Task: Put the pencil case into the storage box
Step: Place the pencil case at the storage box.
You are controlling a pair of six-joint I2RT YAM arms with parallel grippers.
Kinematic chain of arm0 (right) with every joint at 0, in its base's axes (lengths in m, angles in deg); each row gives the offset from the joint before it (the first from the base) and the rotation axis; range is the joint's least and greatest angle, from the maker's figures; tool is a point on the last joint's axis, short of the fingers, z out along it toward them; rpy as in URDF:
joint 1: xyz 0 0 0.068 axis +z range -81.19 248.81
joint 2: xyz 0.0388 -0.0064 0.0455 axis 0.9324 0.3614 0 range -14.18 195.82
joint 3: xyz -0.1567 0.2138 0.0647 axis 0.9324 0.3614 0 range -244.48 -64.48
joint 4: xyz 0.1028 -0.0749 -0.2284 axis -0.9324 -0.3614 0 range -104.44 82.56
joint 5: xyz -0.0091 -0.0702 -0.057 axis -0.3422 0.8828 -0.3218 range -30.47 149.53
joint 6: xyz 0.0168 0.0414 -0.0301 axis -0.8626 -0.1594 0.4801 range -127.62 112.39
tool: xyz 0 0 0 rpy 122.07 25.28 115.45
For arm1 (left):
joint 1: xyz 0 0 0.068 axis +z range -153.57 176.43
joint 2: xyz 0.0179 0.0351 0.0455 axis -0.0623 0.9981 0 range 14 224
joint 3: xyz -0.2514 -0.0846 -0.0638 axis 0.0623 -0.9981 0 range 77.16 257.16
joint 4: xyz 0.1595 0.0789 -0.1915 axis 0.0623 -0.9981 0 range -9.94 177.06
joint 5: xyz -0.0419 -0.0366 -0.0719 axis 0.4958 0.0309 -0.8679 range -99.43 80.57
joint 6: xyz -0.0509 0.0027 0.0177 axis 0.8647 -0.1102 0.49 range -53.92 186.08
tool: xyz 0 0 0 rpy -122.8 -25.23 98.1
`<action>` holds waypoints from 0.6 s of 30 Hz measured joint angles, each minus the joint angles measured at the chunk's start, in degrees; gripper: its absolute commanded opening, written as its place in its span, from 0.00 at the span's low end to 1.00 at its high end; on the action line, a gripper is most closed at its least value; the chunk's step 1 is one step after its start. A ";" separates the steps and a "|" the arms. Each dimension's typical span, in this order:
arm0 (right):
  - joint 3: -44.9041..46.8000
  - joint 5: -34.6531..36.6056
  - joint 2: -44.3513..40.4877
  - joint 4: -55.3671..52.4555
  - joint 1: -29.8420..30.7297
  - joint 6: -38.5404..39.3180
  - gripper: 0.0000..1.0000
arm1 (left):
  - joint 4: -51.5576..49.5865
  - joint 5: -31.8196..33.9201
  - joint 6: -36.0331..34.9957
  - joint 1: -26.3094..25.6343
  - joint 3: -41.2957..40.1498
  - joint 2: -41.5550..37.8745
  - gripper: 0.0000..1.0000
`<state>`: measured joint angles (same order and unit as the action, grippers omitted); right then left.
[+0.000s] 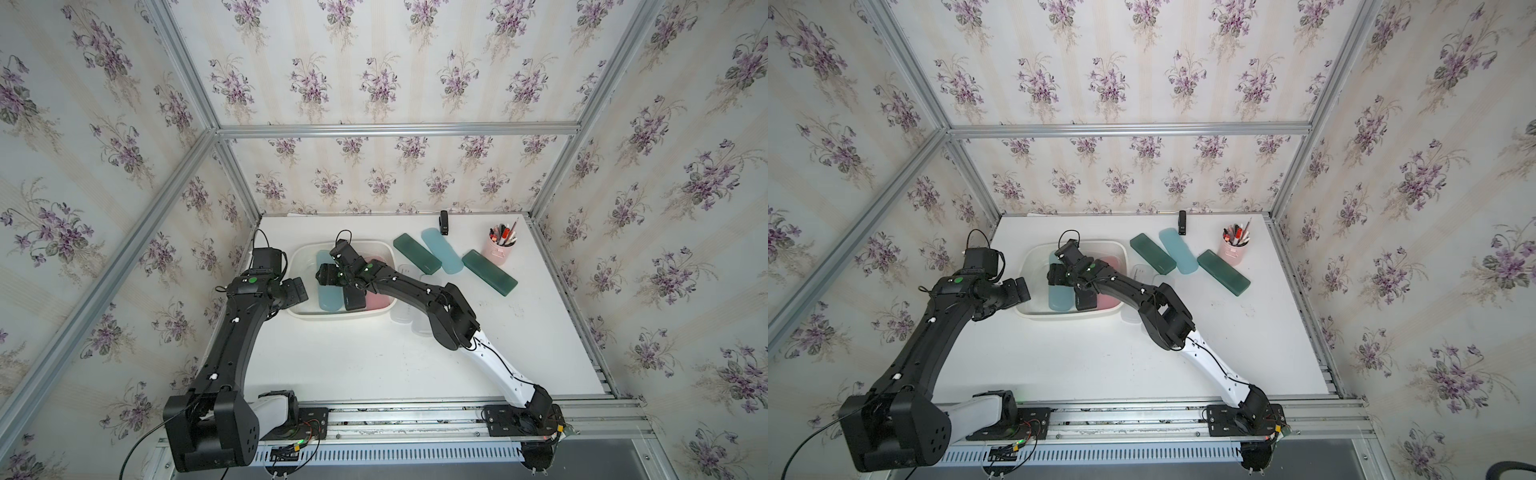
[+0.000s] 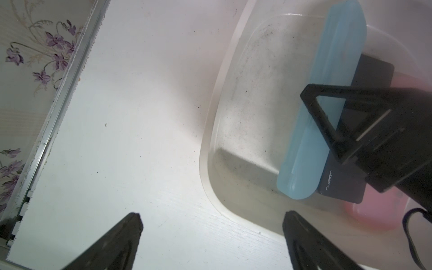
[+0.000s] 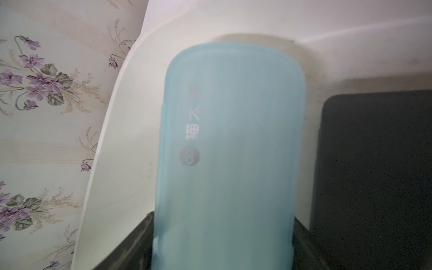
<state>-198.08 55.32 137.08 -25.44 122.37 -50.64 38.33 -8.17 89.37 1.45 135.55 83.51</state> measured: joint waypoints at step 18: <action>5.44 3.96 -7.56 -2.62 0.00 -0.57 1.00 | 0.50 -1.01 -0.42 0.04 -0.24 0.33 0.99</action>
<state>-192.64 59.28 129.51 -28.06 122.37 -51.21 38.83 -9.18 88.95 1.49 135.31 83.84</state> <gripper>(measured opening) 0.996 0.988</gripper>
